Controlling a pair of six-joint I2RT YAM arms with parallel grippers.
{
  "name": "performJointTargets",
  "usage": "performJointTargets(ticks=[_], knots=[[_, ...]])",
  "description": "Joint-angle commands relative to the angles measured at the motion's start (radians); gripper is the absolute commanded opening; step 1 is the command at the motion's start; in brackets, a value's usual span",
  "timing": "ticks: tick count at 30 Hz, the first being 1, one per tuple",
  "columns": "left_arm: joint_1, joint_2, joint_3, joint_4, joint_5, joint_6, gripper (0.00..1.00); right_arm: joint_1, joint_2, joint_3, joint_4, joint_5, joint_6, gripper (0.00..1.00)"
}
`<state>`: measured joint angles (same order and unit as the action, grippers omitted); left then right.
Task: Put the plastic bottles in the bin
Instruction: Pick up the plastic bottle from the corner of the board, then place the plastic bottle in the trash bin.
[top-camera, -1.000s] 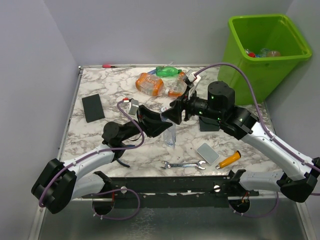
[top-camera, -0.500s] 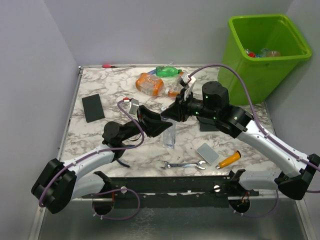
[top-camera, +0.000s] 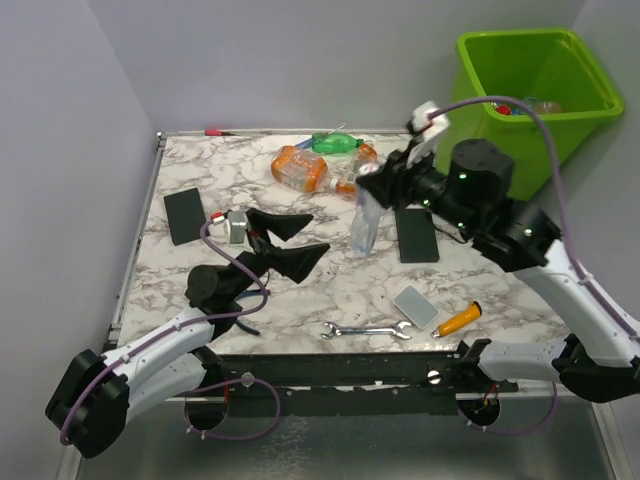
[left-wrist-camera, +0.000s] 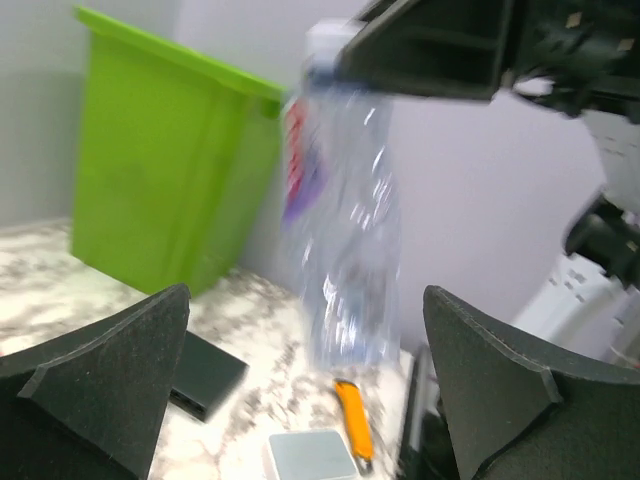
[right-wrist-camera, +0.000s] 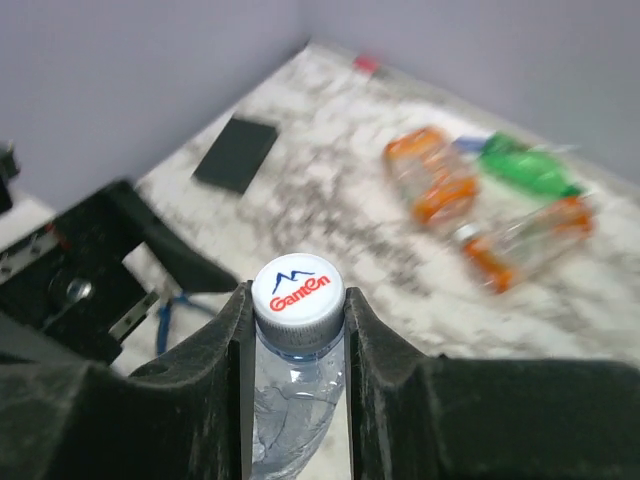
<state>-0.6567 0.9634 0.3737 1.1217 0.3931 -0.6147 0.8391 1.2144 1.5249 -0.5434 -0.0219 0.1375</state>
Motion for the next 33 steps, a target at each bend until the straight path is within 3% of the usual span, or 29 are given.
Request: performJointTargets(ticks=[1,3,5,7,8,12,16,19,21,25,33], knots=[[-0.003,-0.108,-0.054,-0.009,-0.295,0.097,0.99,0.005,-0.062,0.245,-0.055,0.499,-0.158,0.01],[-0.003,-0.140,-0.057,-0.046,-0.363,0.125,0.99,0.005,-0.039,0.330,0.029,0.700,-0.271,0.01],[-0.003,-0.159,-0.058,-0.077,-0.413,0.140,0.99,0.004,-0.020,0.348,0.243,0.892,-0.456,0.01],[-0.003,-0.170,-0.061,-0.095,-0.438,0.150,0.99,-0.027,-0.013,0.278,0.719,0.977,-0.723,0.01],[-0.003,-0.172,-0.062,-0.100,-0.444,0.152,0.99,-0.065,0.005,0.270,0.825,0.975,-0.789,0.00],[-0.003,-0.165,-0.062,-0.117,-0.462,0.164,0.99,-0.334,0.123,0.410,0.889,0.957,-0.640,0.01],[-0.005,-0.172,-0.064,-0.135,-0.501,0.158,0.99,-0.487,0.227,0.390,1.165,0.910,-0.587,0.01],[-0.023,-0.191,-0.075,-0.140,-0.551,0.156,0.99,-0.568,0.376,0.552,1.153,0.886,-0.592,0.01],[-0.039,-0.194,-0.079,-0.141,-0.568,0.164,0.99,-0.642,0.454,0.645,0.996,0.880,-0.459,0.00],[-0.049,-0.200,-0.075,-0.158,-0.580,0.191,0.99,-0.752,0.510,0.655,0.838,0.906,-0.253,0.01],[-0.063,-0.203,-0.061,-0.193,-0.587,0.213,0.99,-0.795,0.524,0.582,0.641,0.772,-0.059,0.01]])
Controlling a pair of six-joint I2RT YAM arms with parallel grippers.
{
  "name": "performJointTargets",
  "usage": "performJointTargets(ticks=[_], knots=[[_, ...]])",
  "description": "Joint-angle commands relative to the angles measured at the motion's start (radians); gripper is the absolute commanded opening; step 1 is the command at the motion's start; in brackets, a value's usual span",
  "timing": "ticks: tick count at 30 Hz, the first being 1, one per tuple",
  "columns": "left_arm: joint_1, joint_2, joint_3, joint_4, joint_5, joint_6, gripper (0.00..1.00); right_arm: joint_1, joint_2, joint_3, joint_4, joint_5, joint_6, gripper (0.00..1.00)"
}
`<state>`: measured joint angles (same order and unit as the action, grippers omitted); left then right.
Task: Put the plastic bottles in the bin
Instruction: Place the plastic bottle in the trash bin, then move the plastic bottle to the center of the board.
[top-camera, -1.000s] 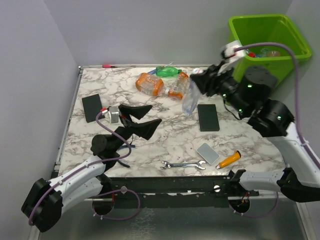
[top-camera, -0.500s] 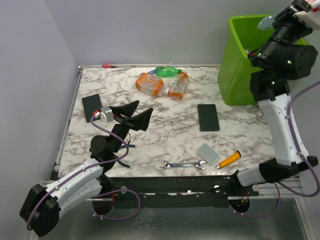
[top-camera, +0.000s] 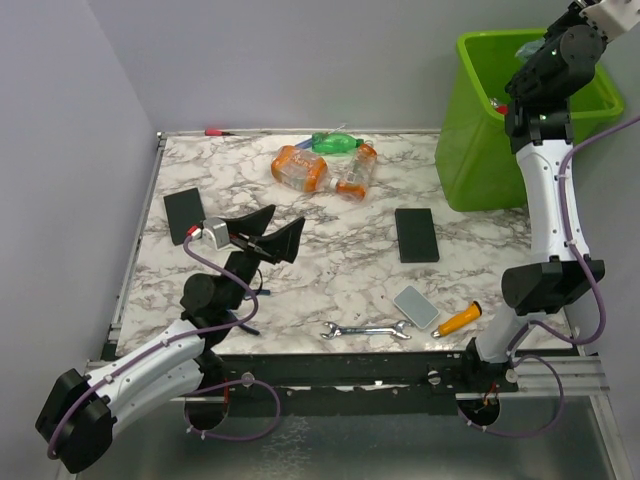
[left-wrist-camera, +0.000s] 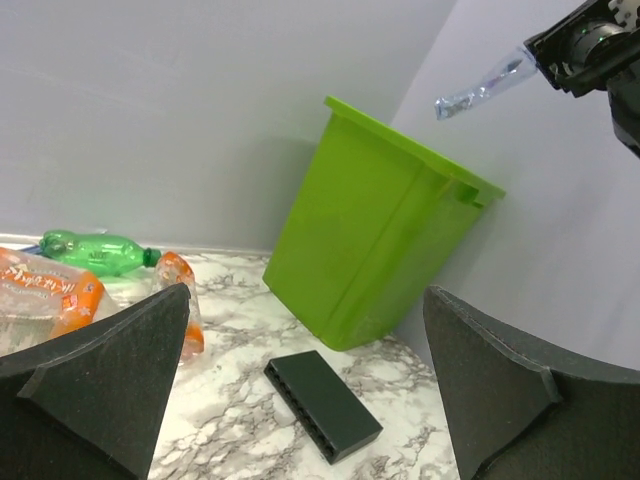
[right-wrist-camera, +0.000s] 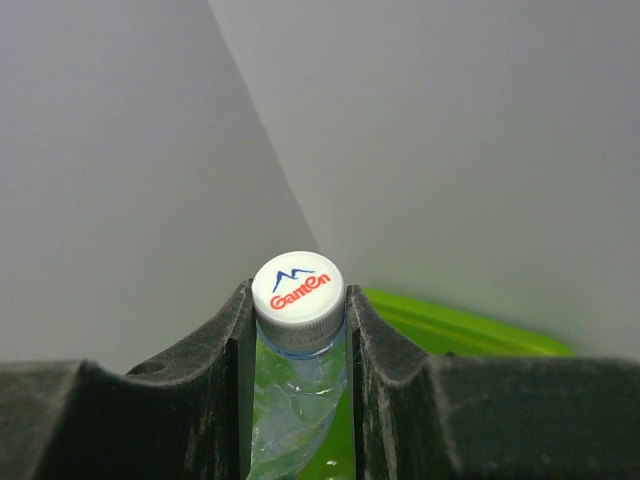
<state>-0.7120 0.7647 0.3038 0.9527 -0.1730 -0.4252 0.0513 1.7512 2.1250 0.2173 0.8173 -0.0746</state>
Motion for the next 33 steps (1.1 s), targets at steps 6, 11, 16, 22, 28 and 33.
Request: performJointTargets(ticks=[6,11,16,22,28,33], knots=[[-0.006,-0.030,0.015,-0.041,-0.015,0.037,0.99,-0.030,-0.043,-0.168,-0.199,-0.185,0.266,0.01],[-0.009,-0.028,0.019,-0.053,-0.016,0.057,0.99,-0.044,-0.071,-0.238,-0.227,-0.323,0.273,0.47],[-0.008,-0.017,0.027,-0.061,0.007,0.056,0.99,-0.045,-0.074,-0.196,-0.266,-0.378,0.313,0.91],[-0.009,-0.007,0.029,-0.066,0.008,0.060,0.99,-0.045,-0.152,-0.183,-0.182,-0.562,0.411,1.00],[-0.008,0.010,0.033,-0.067,0.019,0.055,0.99,0.011,-0.219,-0.141,-0.176,-0.787,0.472,0.98],[-0.007,0.024,0.035,-0.078,0.011,0.060,0.99,0.168,-0.234,-0.105,-0.314,-0.887,0.387,0.91]])
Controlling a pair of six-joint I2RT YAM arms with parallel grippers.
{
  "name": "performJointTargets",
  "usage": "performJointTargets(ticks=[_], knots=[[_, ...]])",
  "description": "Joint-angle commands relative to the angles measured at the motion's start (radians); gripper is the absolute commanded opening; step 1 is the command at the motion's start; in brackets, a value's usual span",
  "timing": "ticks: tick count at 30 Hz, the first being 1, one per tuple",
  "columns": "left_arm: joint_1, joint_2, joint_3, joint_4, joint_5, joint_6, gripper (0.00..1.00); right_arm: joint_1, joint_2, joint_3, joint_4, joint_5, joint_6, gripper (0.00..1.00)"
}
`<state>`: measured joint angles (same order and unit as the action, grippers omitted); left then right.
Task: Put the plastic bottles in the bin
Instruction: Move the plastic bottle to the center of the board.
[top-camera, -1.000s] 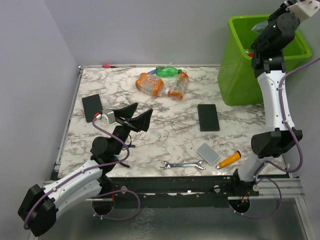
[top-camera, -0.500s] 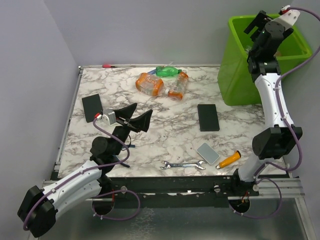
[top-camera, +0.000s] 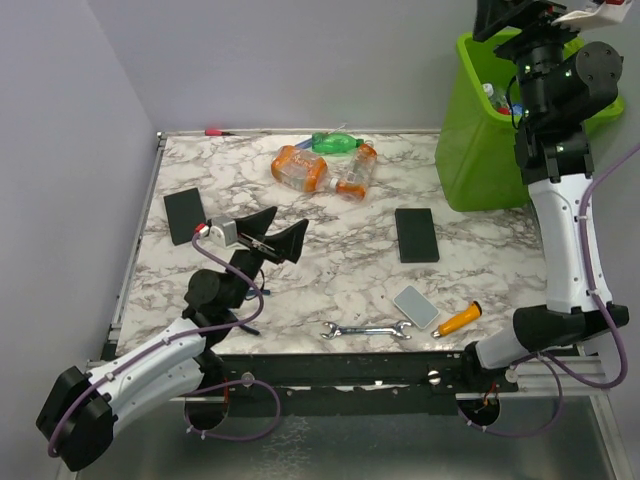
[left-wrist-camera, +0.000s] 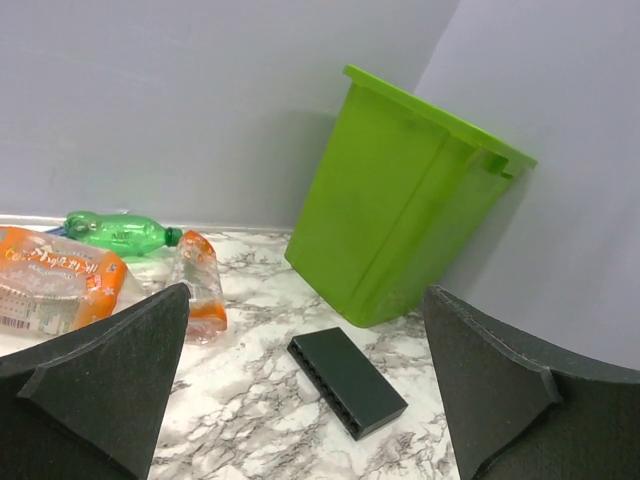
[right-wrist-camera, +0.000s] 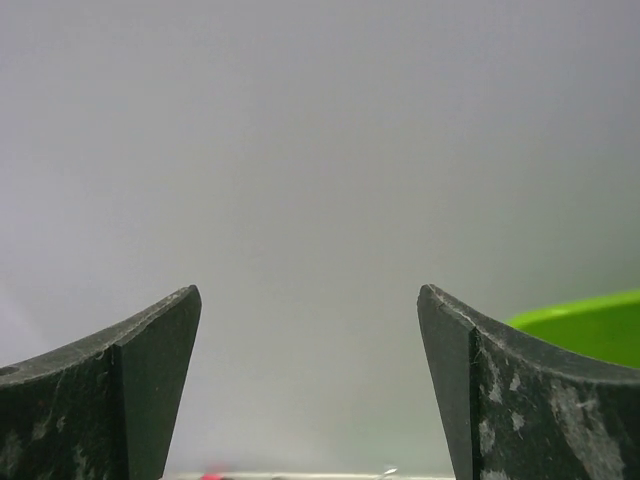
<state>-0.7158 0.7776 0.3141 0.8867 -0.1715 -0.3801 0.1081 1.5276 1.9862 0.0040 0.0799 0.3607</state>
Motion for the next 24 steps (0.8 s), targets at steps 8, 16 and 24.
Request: performJointTargets(ticks=[8,16,24], knots=[[-0.004,0.048,0.118,-0.317,-0.374,0.055,0.99,0.291,-0.041,-0.265,-0.199,-0.213,0.011,0.86],[0.063,0.199,0.241,-0.567,-0.471,0.011,0.99,0.321,0.103,-0.508,0.018,-0.217,0.129,0.84],[0.088,0.206,0.233,-0.549,-0.463,0.049,0.99,0.321,0.493,-0.260,0.000,-0.264,0.111,0.84]])
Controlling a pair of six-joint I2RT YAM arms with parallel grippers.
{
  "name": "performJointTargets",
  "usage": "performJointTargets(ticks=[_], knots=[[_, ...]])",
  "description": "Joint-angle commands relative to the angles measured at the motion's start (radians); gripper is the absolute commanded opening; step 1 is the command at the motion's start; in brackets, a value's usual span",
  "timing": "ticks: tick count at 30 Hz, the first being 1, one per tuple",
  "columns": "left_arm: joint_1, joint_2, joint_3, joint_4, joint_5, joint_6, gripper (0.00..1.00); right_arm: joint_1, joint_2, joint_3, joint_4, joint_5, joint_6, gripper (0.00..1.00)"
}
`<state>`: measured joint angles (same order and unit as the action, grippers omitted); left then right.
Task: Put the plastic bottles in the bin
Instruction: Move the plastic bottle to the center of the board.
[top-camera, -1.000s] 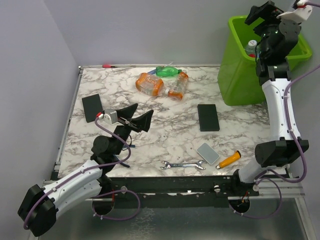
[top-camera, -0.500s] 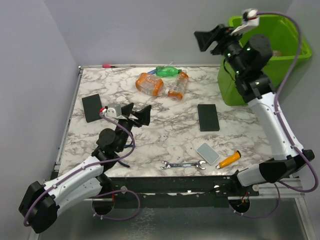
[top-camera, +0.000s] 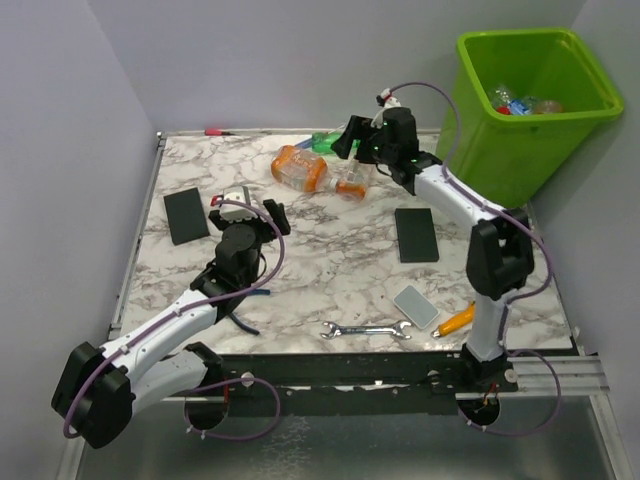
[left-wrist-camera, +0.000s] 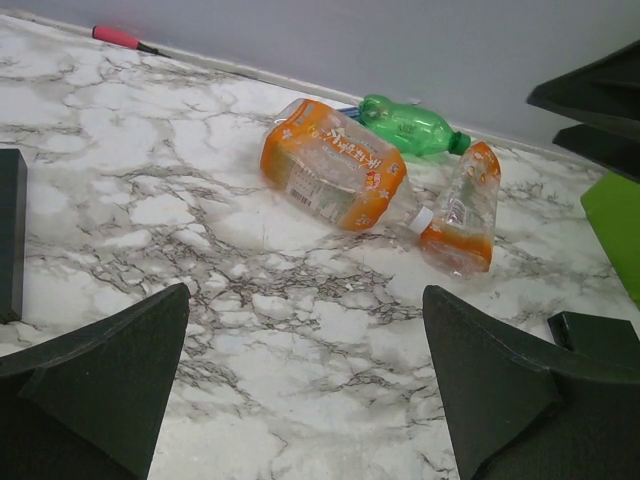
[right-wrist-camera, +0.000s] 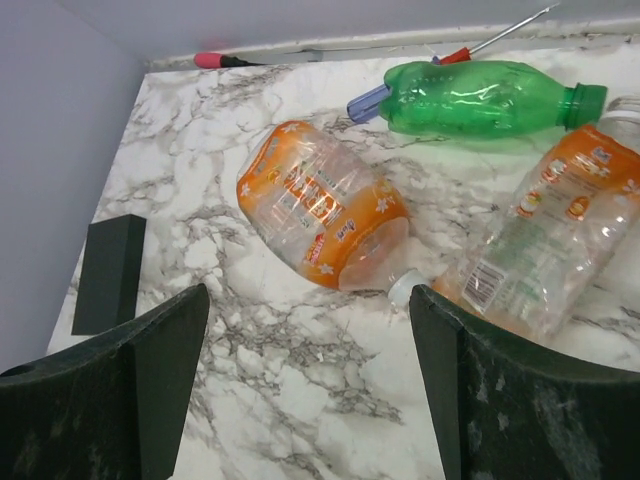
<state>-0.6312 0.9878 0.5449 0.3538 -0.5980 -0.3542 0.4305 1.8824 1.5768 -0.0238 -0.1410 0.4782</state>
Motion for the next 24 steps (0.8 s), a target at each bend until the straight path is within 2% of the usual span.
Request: performJointTargets(ticks=[1,6,16,20,24], knots=[[0.004,-0.004,-0.001,-0.011,-0.040,0.027,0.99,-0.002,0.191,0.201,-0.006,-0.048,-0.011,0.84],[0.004,0.006,-0.008,0.008,-0.044,0.038,0.99,-0.002,0.390,0.381,-0.027,-0.094,-0.006,0.85],[0.004,0.022,-0.013,0.030,-0.032,0.037,0.99,0.014,0.634,0.657,-0.017,-0.154,-0.025,0.88],[0.004,0.016,-0.014,0.030,-0.031,0.034,0.99,0.039,0.692,0.728,-0.051,-0.095,-0.077,0.88],[0.004,0.008,-0.018,0.035,-0.031,0.031,0.99,0.074,0.714,0.722,-0.085,-0.015,-0.134,0.88]])
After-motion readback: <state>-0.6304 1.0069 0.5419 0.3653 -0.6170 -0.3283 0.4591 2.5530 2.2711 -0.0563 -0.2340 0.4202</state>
